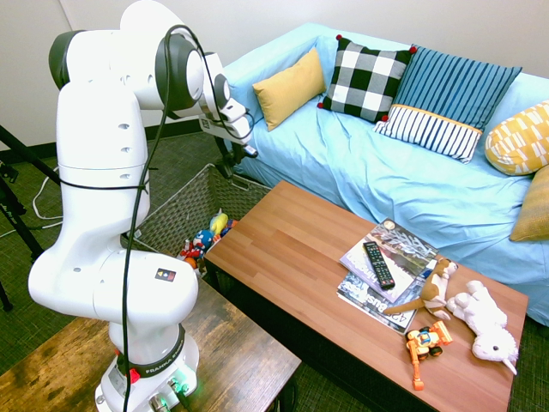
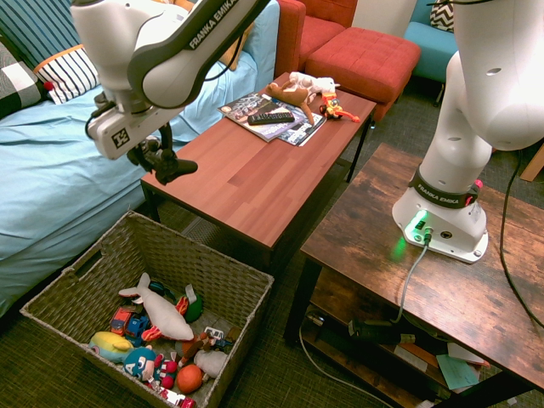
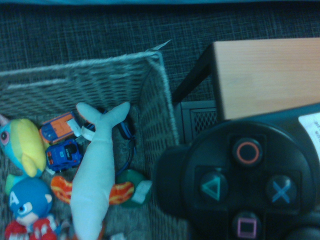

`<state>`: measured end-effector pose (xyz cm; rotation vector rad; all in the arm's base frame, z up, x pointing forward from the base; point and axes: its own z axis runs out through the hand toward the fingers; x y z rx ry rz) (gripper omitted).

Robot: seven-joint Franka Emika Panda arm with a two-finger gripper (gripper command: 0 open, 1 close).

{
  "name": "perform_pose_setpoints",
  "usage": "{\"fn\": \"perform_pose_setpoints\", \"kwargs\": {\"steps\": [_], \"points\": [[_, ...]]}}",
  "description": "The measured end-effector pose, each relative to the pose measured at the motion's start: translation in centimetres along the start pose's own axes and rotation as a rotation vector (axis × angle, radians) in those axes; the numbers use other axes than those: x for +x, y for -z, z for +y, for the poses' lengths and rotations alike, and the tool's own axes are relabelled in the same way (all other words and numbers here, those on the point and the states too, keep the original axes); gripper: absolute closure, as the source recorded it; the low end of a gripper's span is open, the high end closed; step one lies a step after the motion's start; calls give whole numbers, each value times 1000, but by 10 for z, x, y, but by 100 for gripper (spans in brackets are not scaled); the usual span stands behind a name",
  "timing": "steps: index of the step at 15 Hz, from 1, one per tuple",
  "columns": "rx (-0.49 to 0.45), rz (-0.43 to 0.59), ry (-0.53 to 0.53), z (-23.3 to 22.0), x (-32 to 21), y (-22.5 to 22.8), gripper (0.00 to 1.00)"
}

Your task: Put the gamepad in the basket

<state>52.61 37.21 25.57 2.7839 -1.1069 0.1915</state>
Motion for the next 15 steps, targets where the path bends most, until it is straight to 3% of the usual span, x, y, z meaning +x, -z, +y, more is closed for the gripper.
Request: {"fn": "perform_pose_setpoints", "kwargs": {"steps": [4, 10, 15], "points": [[-25, 21, 58, -32, -35, -31, 100], [99, -45, 29, -40, -89, -101, 100], [101, -121, -37, -69, -117, -181, 100]]}}
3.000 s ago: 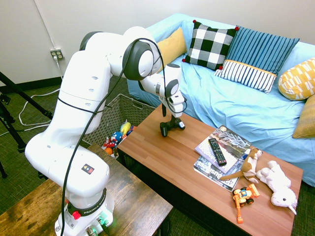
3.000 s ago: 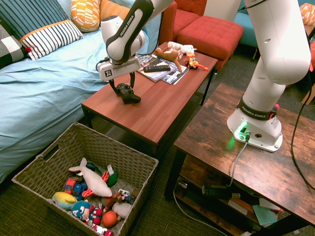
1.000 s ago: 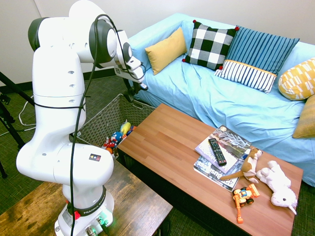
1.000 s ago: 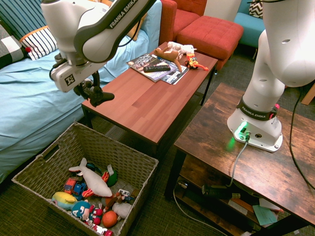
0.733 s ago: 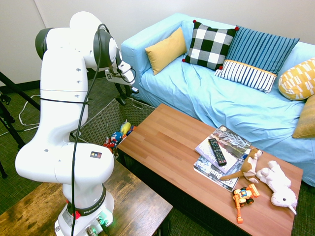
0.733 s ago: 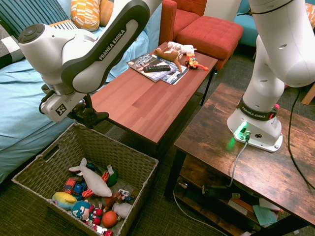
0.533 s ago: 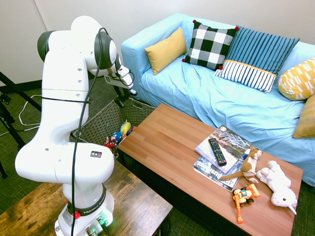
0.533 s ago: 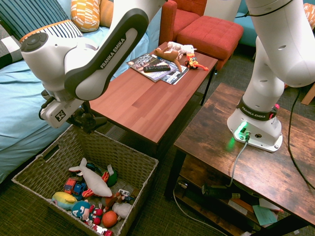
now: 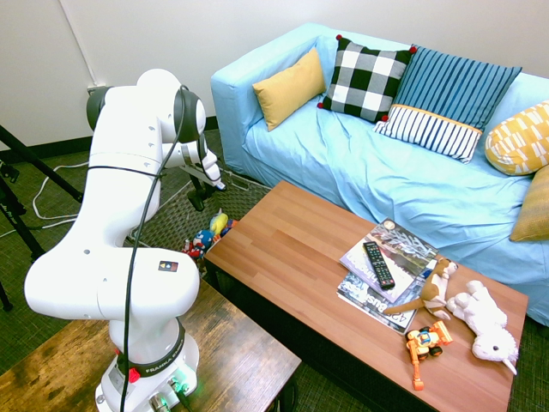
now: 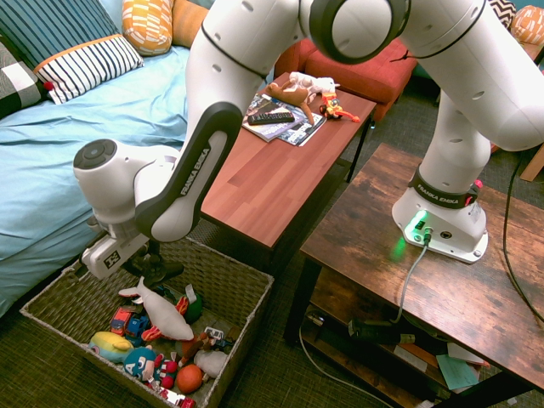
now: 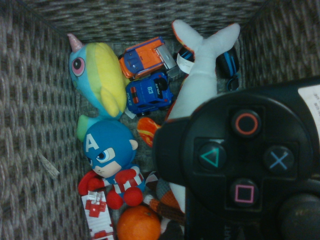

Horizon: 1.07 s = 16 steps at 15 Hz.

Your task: Put the gamepad in the basket

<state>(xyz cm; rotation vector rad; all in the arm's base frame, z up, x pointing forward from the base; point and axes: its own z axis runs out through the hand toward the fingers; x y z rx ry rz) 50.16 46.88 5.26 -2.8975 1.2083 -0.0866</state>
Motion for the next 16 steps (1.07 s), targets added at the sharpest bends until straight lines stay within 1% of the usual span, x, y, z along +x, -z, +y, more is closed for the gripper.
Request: {"fn": "perform_pose_setpoints", "kwargs": {"steps": [2, 5, 6, 9, 16], "points": [[-4, -14, -22, -14, -1, -25, 100], [-33, -33, -45, -23, 2, -54, 100], [-40, -37, -45, -23, 2, -62, 0], [-53, -44, -47, -25, 2, -74, 0], [-59, -45, -44, -22, 0, -79, 0]]}}
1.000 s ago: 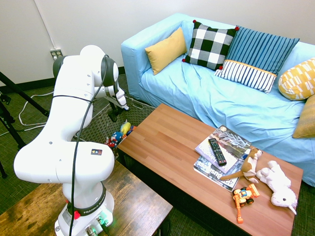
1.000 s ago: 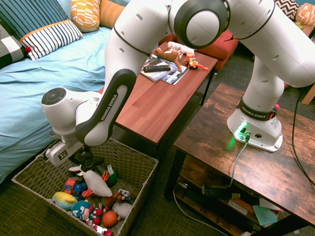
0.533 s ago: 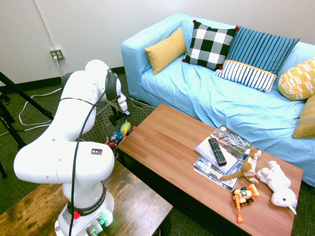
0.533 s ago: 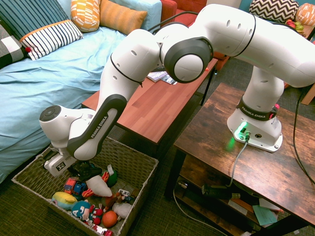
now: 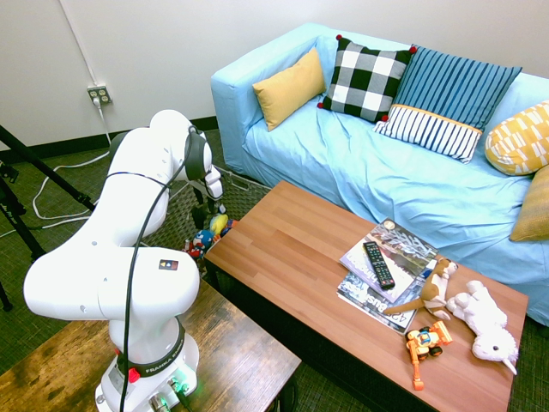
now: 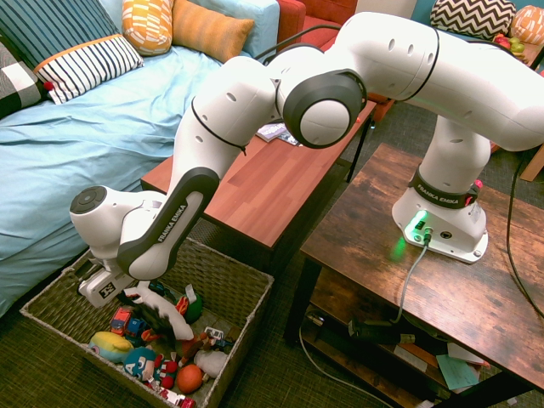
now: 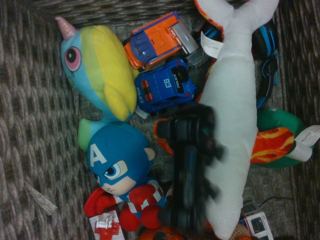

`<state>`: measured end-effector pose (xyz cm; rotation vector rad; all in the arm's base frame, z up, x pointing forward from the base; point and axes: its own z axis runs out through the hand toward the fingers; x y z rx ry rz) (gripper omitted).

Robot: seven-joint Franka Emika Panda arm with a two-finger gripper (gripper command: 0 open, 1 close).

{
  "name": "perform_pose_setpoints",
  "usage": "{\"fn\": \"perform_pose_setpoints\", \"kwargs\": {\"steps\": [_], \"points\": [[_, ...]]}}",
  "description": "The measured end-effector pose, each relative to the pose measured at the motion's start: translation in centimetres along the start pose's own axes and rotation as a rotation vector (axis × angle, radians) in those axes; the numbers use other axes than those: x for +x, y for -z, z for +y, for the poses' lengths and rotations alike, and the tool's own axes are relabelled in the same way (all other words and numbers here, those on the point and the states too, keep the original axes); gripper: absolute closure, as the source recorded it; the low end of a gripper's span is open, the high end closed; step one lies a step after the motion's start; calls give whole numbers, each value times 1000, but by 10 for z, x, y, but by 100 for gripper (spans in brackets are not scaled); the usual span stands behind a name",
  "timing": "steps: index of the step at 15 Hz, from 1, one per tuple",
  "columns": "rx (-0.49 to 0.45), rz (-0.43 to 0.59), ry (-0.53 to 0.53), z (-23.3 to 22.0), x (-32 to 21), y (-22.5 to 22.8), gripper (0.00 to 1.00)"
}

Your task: Put the gamepad in the basket

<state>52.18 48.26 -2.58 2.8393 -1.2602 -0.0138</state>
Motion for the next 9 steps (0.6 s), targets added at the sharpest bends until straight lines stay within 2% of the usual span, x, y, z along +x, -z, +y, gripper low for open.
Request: {"fn": "perform_pose_setpoints", "kwargs": {"steps": [5, 9], "points": [[14, 13, -10, 8, -3, 10, 0], [32, 43, 3, 20, -22, 67, 0]]}}
